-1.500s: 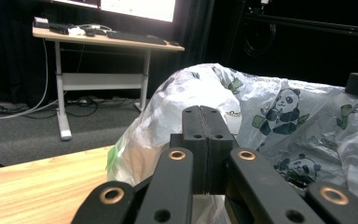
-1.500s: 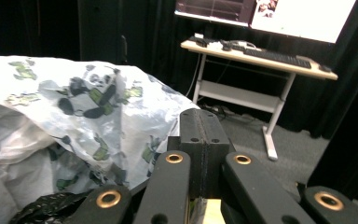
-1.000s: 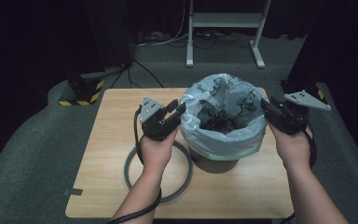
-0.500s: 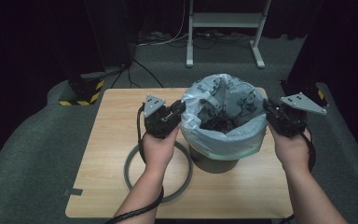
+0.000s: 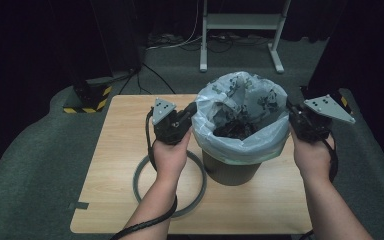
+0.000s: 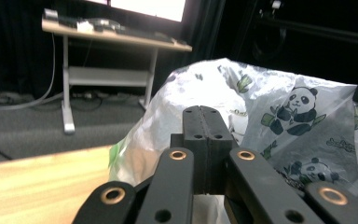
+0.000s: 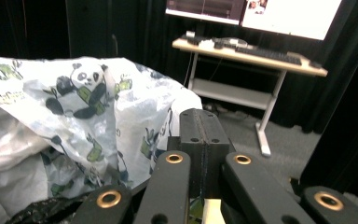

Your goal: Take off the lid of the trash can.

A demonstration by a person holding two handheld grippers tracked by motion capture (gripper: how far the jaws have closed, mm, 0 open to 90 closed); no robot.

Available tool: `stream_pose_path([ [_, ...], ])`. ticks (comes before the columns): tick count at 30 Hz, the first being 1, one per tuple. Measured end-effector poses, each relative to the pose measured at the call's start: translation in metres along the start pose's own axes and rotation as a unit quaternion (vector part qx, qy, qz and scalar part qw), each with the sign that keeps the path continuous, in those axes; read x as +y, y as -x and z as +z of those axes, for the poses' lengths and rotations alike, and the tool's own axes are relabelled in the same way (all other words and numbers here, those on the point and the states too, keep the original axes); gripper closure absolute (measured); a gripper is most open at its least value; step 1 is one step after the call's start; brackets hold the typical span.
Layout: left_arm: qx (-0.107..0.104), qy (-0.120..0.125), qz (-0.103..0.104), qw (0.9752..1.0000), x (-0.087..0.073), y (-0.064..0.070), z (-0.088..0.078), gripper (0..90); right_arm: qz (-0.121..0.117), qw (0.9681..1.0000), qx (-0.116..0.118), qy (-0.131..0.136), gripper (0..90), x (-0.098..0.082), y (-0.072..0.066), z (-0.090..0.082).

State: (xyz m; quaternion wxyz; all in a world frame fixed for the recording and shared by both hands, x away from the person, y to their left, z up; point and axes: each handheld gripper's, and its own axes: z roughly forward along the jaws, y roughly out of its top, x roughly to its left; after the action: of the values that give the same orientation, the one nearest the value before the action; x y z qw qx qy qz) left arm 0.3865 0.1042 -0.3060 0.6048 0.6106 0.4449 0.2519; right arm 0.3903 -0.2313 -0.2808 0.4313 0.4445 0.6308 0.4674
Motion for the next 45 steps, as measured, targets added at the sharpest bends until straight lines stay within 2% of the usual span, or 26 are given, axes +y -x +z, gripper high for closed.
stream_pose_path([
  [1,-0.001,0.005,0.001,1.0,0.003,0.001,0.0,90.0,0.0,1.0,0.0,0.0,90.0,0.0,0.0,0.0],
  [2,-0.005,0.017,0.0,0.9998,0.008,0.003,-0.002,90.0,0.0,0.9999,-0.003,0.012,90.0,0.006,-0.001,-0.001],
  [7,-0.011,0.034,0.006,0.9993,0.018,0.008,-0.004,90.0,0.009,0.9993,-0.005,0.035,90.0,0.014,-0.001,-0.006],
  [8,-0.012,0.035,0.009,0.9993,0.02,0.01,-0.005,90.0,0.014,0.9988,-0.005,0.047,90.0,0.016,-0.002,-0.007],
  [14,-0.018,0.055,0.015,0.9982,0.032,0.014,-0.01,90.0,0.021,0.9969,-0.011,0.075,90.0,0.023,-0.002,-0.012],
  [17,-0.021,0.063,0.013,0.9977,0.037,0.014,-0.013,90.0,0.022,0.9964,-0.011,0.081,90.0,0.027,-0.001,-0.014],
  [20,-0.024,0.072,0.011,0.9971,0.041,0.014,-0.016,90.0,0.027,0.9948,-0.012,0.098,90.0,0.034,-0.001,-0.02],
  [26,-0.02,0.08,0.008,0.9965,0.05,0.009,-0.026,90.0,0.033,0.9931,-0.011,0.112,90.0,0.042,0.001,-0.024],
  [30,-0.02,0.079,0.006,0.9966,0.048,0.007,-0.028,90.0,0.036,0.9921,-0.01,0.12,90.0,0.045,0.0,-0.027],
  [33,-0.021,0.07,0.004,0.9973,0.038,0.005,-0.027,90.0,0.038,0.991,-0.007,0.128,90.0,0.044,-0.003,-0.033],
  [37,-0.021,0.051,-0.011,0.9984,0.019,-0.002,-0.023,90.0,0.037,0.9897,-0.01,0.138,89.9,0.029,-0.016,-0.042],
  [39,-0.021,0.047,-0.015,0.9986,0.016,-0.003,-0.023,90.0,0.036,0.9894,-0.014,0.14,89.9,0.025,-0.02,-0.043],
  [41,-0.022,0.036,-0.019,0.9989,0.007,-0.006,-0.021,90.0,0.022,0.9882,-0.019,0.15,89.9,0.016,-0.032,-0.046],
  [45,-0.026,0.031,-0.021,0.9989,0.002,-0.007,-0.02,90.0,0.012,0.9872,-0.017,0.158,89.9,0.016,-0.044,-0.049],
])
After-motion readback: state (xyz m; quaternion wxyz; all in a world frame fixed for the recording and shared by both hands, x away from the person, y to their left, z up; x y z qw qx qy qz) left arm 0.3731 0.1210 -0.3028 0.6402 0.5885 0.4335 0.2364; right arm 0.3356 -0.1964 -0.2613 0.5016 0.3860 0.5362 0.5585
